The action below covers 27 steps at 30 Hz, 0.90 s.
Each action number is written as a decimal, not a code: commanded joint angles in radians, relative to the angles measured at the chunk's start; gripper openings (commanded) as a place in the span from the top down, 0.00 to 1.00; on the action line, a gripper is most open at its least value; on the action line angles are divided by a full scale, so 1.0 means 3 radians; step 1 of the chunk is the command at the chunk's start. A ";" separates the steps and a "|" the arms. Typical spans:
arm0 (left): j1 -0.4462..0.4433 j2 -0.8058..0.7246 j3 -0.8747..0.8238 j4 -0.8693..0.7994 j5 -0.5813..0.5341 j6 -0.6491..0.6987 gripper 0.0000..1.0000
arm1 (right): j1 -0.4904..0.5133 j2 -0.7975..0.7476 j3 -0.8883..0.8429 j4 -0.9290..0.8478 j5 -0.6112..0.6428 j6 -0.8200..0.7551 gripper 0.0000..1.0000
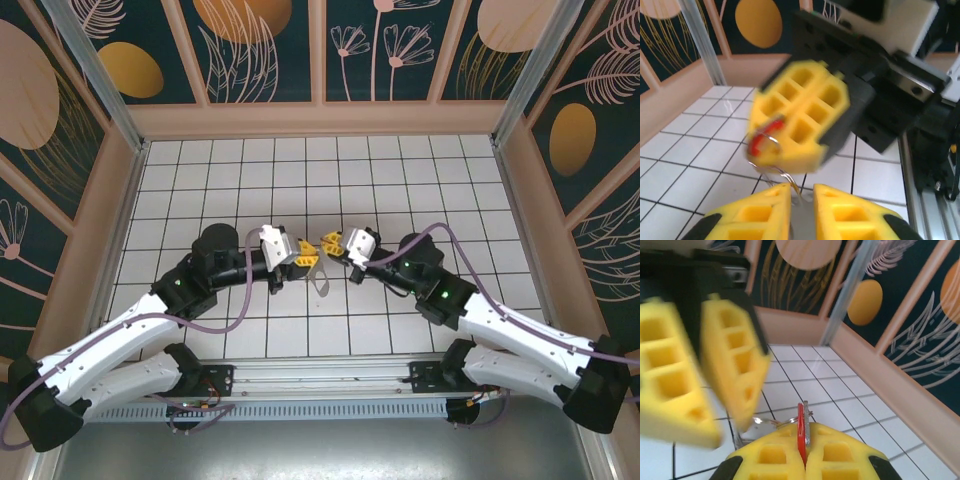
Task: Put the keys on the keyring
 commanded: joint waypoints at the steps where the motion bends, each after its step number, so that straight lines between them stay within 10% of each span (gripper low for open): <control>1: -0.0015 -0.0102 -0.0120 0.0209 -0.0286 -0.0158 0.68 | 0.0006 0.0143 0.0281 -0.0076 0.0416 -0.0052 1.00; 8: -0.0002 -0.0299 -0.0405 0.0234 -0.1490 -0.0378 0.54 | 0.0000 0.0866 0.0693 -0.0454 0.0837 0.0025 1.00; 27: 0.0041 -0.1142 -0.1345 0.0642 -0.2699 -0.1168 0.41 | -0.0517 0.2661 0.1868 -0.0728 0.0237 0.0595 1.00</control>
